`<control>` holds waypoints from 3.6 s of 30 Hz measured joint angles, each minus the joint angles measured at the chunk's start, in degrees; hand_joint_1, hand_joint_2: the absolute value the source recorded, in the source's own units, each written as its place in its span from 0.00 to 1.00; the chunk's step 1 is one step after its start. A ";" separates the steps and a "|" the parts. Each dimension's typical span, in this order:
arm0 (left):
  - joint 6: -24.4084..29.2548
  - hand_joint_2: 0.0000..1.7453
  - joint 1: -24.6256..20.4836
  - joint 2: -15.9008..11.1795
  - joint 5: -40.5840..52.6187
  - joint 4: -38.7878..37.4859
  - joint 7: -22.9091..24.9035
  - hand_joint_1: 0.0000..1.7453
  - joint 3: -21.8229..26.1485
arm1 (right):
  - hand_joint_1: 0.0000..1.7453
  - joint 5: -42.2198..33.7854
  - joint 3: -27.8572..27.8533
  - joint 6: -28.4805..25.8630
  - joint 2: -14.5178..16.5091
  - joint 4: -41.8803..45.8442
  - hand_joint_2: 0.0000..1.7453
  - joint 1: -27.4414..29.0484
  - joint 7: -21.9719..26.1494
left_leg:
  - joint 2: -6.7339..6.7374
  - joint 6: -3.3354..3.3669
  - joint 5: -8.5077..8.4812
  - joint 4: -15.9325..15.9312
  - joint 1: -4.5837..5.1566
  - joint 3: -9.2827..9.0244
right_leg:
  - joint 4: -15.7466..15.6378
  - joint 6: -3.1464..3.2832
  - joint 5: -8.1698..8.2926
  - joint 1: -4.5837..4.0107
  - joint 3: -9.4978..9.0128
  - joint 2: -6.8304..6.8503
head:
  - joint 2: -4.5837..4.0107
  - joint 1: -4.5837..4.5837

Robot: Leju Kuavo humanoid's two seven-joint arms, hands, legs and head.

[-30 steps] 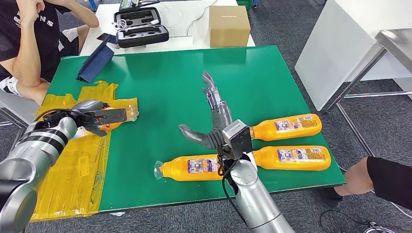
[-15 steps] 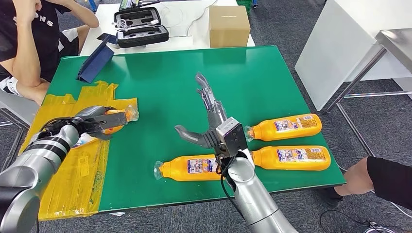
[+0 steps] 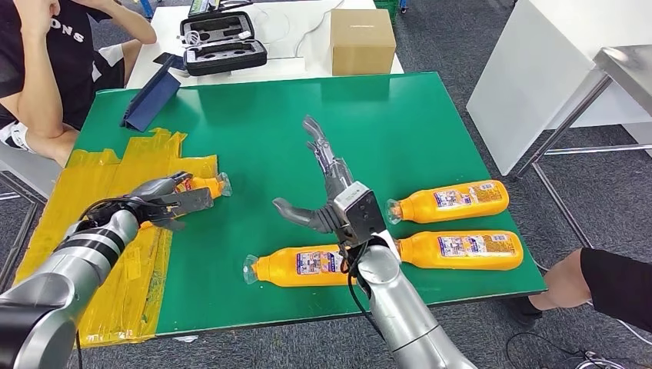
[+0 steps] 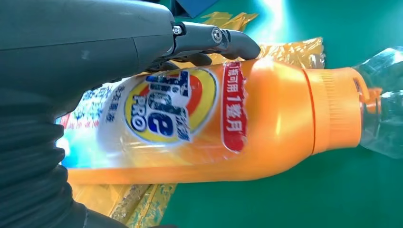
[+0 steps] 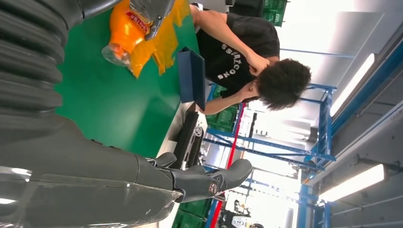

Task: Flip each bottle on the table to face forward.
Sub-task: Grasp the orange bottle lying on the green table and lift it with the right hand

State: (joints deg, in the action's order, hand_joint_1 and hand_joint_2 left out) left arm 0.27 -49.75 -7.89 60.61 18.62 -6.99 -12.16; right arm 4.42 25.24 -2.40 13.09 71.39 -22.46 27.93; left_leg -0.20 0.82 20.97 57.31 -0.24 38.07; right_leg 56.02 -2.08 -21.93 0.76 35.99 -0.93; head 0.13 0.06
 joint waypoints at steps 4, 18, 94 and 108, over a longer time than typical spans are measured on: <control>0.58 1.00 0.26 0.42 0.52 -0.02 1.07 0.00 -0.02 | 0.00 -0.01 0.00 0.08 0.00 -0.64 1.00 -0.25 -0.23 | 0.00 0.00 0.00 0.00 0.00 0.00 | 0.00 0.00 0.00 0.00 0.00 0.00 | 0.00 0.01; 19.66 1.00 0.88 2.21 -1.53 0.75 0.98 0.00 3.49 | 0.00 -0.16 -0.30 0.26 0.17 -3.08 1.00 -0.57 -0.34 | 0.01 0.00 0.00 0.00 0.00 -0.02 | 0.00 0.00 0.00 0.00 0.00 0.00 | 0.00 0.01; 11.56 1.00 22.85 11.71 -49.45 36.29 -24.40 0.00 23.41 | 0.00 55.75 9.29 -17.00 -9.98 -18.55 1.00 4.56 -24.42 | -0.01 0.02 -0.02 0.00 0.01 -0.13 | -0.04 -0.01 0.00 0.02 -0.13 0.00 | 0.00 0.01; 12.29 1.00 23.57 11.76 -49.38 36.37 -23.69 0.00 24.69 | 0.00 58.90 8.79 -17.10 -10.31 -15.81 1.00 4.45 -25.91 | 0.00 0.01 -0.01 -0.01 0.00 -0.07 | -0.03 0.00 -0.01 0.00 -0.06 0.00 | 0.00 0.01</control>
State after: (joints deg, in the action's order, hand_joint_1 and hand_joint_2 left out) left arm 12.57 -26.18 3.87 11.23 54.99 -30.69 12.54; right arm 63.31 34.03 -19.50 2.79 55.58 -18.01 2.02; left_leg -0.20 0.83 20.96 57.31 -0.24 38.00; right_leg 55.99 -2.08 -21.94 0.76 35.93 -0.93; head 0.13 0.07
